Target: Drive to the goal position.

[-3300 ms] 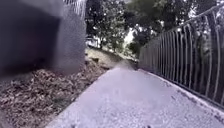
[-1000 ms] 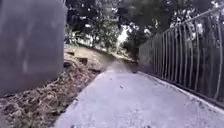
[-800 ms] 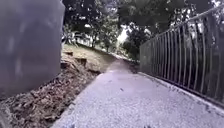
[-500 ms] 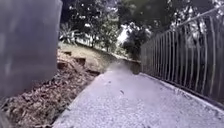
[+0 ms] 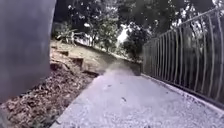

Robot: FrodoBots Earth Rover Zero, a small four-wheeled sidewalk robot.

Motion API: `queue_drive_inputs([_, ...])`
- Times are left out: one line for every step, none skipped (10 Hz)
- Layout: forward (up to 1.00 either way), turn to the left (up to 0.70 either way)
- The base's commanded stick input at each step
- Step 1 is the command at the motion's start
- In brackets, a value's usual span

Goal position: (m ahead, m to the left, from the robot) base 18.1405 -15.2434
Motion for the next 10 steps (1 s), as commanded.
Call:
queue_drive_inputs([0.5,0.0])
queue_drive_inputs([0.5,0.0])
queue_drive_inputs([0.5,0.0])
queue_drive_inputs([0.5,0.0])
queue_drive_inputs([0.5,0.0])
queue_drive_inputs([0.5,0.0])
queue_drive_inputs([0.5,0.0])
queue_drive_inputs([0.5,0.0])
queue_drive_inputs([0.5,0.0])
queue_drive_inputs([0.5,0.0])
